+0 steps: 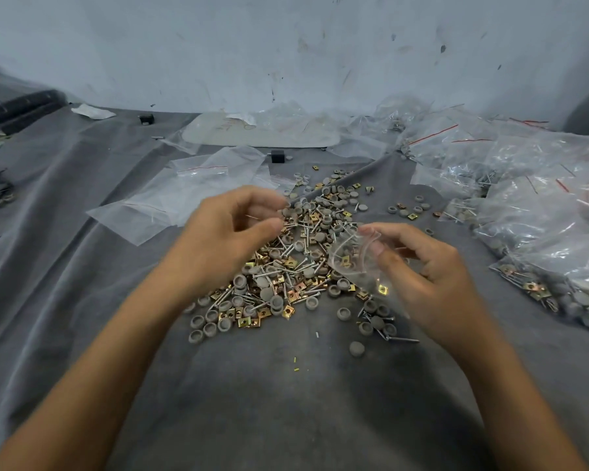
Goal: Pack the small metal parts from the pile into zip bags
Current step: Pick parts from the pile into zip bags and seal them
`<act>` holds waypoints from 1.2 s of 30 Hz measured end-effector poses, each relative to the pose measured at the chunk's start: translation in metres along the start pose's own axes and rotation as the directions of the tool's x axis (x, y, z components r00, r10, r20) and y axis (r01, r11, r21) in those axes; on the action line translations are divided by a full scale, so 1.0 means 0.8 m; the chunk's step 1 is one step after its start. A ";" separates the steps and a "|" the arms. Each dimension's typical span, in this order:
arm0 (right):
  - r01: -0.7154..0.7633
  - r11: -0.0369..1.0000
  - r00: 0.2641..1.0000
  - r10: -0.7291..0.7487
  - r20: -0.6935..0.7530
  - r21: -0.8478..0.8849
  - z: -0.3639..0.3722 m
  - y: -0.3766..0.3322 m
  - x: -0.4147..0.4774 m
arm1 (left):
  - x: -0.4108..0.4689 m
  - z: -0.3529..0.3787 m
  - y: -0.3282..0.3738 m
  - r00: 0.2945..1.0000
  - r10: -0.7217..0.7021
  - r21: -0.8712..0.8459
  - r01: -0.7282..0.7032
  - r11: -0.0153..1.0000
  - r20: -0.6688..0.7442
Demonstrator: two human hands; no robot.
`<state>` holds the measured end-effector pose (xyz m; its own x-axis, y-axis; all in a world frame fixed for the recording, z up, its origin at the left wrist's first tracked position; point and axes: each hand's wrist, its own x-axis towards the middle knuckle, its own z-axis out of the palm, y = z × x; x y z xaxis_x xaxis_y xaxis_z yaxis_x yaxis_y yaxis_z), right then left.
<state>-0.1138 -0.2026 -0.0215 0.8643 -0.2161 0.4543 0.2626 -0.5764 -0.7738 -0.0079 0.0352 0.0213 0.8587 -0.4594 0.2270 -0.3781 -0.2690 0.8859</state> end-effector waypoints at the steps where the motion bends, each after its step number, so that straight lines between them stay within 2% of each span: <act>1: -0.003 1.000 1.000 0.003 -0.005 0.000 0.000 0.000 0.000 | 0.001 -0.012 -0.005 1.000 -0.011 0.091 0.012 0.996 -0.012; 4: -0.011 1.000 1.000 0.011 -0.014 0.002 0.001 0.000 0.000 | 0.002 -0.029 -0.023 0.994 -0.081 0.394 0.045 0.918 0.075; 8: -0.014 1.000 1.000 0.014 -0.012 -0.005 0.002 -0.002 -0.001 | -0.004 -0.016 -0.037 0.940 -0.261 0.652 0.058 0.756 0.218; 11: -0.028 1.000 1.000 0.028 0.000 -0.014 0.003 -0.002 -0.001 | -0.006 -0.003 -0.041 0.949 -0.222 0.733 -0.014 0.680 0.224; 13: -0.033 0.999 0.999 0.033 0.001 -0.019 0.003 -0.002 -0.002 | -0.006 0.004 -0.043 0.956 -0.187 0.750 -0.049 0.659 0.227; 17: -0.038 0.999 0.999 0.038 0.004 -0.030 0.003 -0.003 -0.002 | -0.009 0.020 -0.042 0.961 -0.101 0.708 -0.116 0.697 0.257; 21: -0.044 0.998 0.999 0.045 0.013 -0.039 0.004 -0.005 -0.003 | -0.010 0.031 -0.047 0.964 -0.068 0.711 -0.142 0.689 0.258; 36: -0.049 0.998 0.999 0.049 0.002 -0.025 0.002 -0.007 -0.003 | -0.004 0.023 -0.048 0.990 -0.010 0.627 -0.080 0.775 0.138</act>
<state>-0.1169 -0.1979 -0.0191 0.8771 -0.2423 0.4147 0.2090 -0.5849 -0.7837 -0.0023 0.0317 -0.0211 0.8065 -0.5690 0.1604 -0.5782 -0.7026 0.4149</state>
